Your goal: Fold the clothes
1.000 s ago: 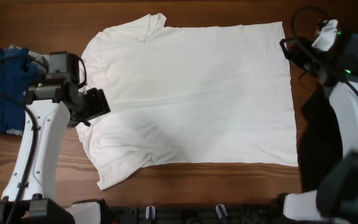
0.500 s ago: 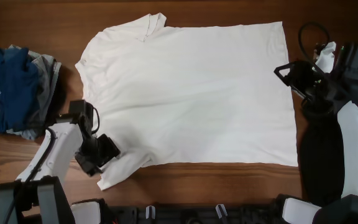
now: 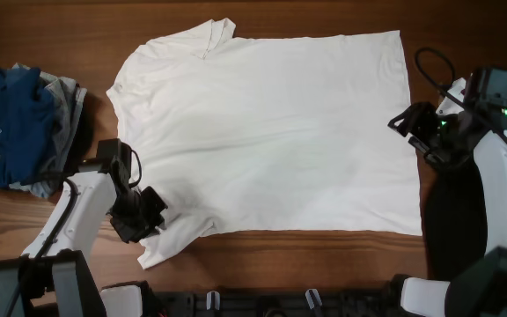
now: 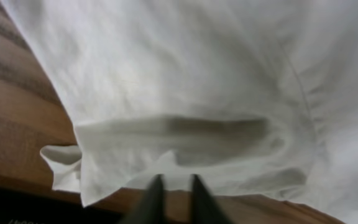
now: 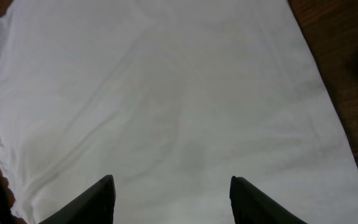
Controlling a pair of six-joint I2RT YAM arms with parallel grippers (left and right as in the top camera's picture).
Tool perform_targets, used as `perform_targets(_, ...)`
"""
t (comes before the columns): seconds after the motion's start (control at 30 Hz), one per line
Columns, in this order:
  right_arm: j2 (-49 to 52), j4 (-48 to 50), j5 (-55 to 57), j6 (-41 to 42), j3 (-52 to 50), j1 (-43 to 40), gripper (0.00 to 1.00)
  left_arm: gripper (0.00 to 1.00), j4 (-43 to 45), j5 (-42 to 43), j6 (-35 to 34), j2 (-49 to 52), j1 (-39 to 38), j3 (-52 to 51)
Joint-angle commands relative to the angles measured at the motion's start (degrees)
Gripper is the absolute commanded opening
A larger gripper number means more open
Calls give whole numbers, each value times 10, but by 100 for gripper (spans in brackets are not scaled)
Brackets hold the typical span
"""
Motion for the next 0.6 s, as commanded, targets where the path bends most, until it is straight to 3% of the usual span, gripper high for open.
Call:
perform_targets(0.0,35,-3,10,-7,-7,3,59,46,-21,23,20,2,-8,4)
perform_targets(0.03,40,-1,6,-7,-7,3,59,53,-17,22,19,2,-16,0)
perform_targets(0.13,43,2,2,-7,-7,3,59,58,25,15,-19,2,-49,-29)
perform_targets(0.33,43,7,2,-7,-7,3,59,55,75,4,-69,3,-66,-59)
perform_targets(0.4,43,10,2,-7,-7,3,60,42,80,9,-81,3,-66,-59)
perform_targets(0.47,43,10,2,-7,-7,3,60,13,85,9,-82,3,-66,-59)
perform_targets(0.5,43,10,3,-7,-7,3,60,4,85,11,-82,3,-66,-59)
perform_targets(0.57,43,5,2,-7,-7,3,60,4,81,28,-81,3,-65,-57)
